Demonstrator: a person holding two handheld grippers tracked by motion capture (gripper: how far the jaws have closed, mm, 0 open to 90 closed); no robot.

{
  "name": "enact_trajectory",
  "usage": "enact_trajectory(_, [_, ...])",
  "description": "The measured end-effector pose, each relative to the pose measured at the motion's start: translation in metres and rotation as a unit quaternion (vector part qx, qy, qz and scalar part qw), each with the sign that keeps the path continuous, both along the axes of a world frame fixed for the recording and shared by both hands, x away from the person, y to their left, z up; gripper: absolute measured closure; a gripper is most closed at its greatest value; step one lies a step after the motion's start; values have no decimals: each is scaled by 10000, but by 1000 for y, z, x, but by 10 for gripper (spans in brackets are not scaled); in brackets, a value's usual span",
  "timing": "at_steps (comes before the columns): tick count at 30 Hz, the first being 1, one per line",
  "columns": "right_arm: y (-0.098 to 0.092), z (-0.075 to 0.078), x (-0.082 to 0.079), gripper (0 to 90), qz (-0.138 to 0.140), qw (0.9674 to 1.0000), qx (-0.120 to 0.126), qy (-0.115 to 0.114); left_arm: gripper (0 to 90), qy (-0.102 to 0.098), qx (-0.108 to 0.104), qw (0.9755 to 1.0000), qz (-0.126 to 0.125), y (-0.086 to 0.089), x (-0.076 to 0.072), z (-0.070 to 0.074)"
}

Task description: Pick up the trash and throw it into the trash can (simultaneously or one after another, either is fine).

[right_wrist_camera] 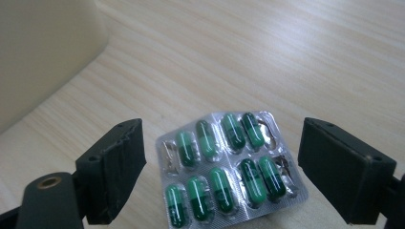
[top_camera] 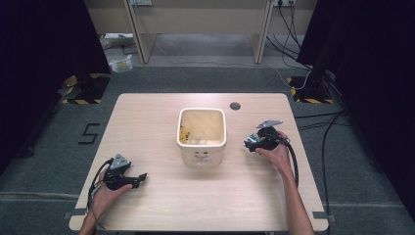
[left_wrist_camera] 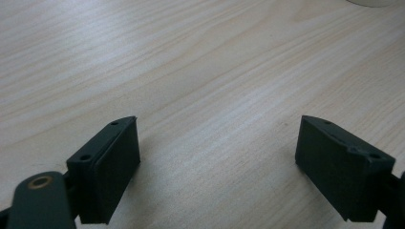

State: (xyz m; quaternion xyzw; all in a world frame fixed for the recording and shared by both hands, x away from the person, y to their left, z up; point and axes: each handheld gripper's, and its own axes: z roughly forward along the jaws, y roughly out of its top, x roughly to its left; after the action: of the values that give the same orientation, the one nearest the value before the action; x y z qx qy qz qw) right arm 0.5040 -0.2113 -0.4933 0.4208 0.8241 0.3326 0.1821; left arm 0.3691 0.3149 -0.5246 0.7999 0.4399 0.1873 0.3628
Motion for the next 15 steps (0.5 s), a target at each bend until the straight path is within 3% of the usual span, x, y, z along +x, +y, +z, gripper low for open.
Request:
enact_trajectory(8, [-5,-12,3,162,-54,9999,134,33,141,0,-2,10000,0,0,0,0])
enact_trajectory(15, [-4,-19,2,150,-66,10000,43,13,141,0,-2,10000,1,0,0,0])
